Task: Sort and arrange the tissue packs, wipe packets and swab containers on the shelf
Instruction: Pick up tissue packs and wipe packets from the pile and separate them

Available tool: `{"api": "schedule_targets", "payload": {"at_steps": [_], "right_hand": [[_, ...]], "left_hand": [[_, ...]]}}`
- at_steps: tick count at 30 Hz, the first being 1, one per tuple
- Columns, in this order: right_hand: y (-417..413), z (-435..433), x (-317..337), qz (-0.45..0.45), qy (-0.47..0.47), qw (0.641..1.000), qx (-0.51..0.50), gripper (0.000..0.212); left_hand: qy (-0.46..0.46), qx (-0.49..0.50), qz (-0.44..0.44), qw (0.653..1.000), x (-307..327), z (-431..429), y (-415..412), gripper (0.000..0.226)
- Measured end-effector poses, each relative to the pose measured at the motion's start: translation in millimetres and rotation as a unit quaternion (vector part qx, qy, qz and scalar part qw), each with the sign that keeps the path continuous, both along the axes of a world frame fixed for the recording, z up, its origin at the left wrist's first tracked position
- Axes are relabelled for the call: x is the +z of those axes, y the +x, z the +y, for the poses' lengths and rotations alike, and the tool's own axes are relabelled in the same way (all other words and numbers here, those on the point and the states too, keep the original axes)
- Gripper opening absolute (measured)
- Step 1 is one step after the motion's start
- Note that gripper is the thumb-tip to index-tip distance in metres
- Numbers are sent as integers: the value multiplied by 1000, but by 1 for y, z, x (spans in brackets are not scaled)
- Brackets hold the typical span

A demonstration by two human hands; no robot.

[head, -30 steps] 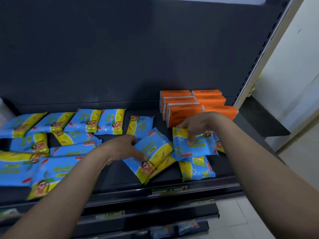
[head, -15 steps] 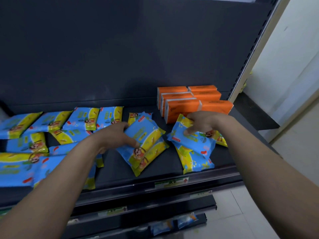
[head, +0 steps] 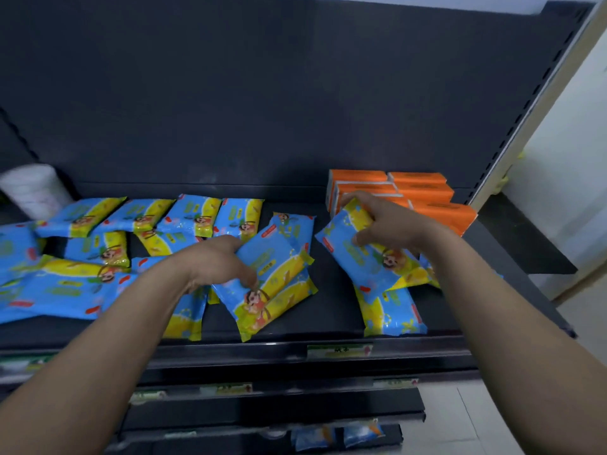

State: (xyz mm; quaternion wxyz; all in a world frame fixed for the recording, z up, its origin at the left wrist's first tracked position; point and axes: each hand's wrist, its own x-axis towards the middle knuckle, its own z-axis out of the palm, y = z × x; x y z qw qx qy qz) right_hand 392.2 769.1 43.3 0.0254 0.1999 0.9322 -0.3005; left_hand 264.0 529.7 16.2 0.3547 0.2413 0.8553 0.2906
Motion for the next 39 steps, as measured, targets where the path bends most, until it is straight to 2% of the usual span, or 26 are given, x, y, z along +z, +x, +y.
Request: {"api": "schedule_targets", "payload": {"at_steps": [4, 7, 9, 13, 16, 18, 21, 23, 25, 27, 29, 32, 36, 39], "right_hand": [[3, 19, 2, -36, 6, 999, 15, 35], [7, 35, -3, -56, 14, 998, -3, 29], [12, 44, -7, -57, -3, 998, -14, 28], [25, 59, -7, 22, -171, 983, -65, 29], [33, 70, -7, 50, -253, 962, -95, 28], [37, 74, -11, 25, -220, 971, -87, 34], [43, 81, -19, -27, -59, 997, -44, 53], [45, 84, -24, -66, 34, 997, -5, 54], [46, 84, -25, -116, 80, 990, 20, 57], [46, 80, -21, -144, 87, 985, 41, 68], [45, 74, -12, -164, 52, 982, 76, 78], [39, 67, -5, -238, 29, 963, 123, 89], [27, 63, -5, -287, 108, 944, 122, 100], [20, 62, -9, -314, 128, 935, 105, 92]], "left_hand": [[7, 18, -9, 1000, 4, 3, 6, 40], [-4, 13, -1, 1000, 11, 12, 14, 44], [-9, 13, 7, 1000, 15, 20, 18, 38], [-7, 15, 24, 1000, 20, 36, 26, 24], [16, 22, 31, 999, 24, 45, 29, 27], [35, 34, 32, 998, 26, 50, 32, 33], [54, 47, 23, 997, 27, 55, 35, 36], [56, 49, 22, 997, 27, 57, 37, 33], [51, 51, 27, 997, 25, 58, 39, 32], [44, 56, 33, 997, 22, 59, 39, 33], [31, 61, 44, 997, 19, 58, 39, 34], [21, 64, 42, 997, 17, 57, 39, 34], [22, 77, 34, 996, 15, 53, 37, 39], [25, 79, 33, 996, 14, 52, 36, 33]]}}
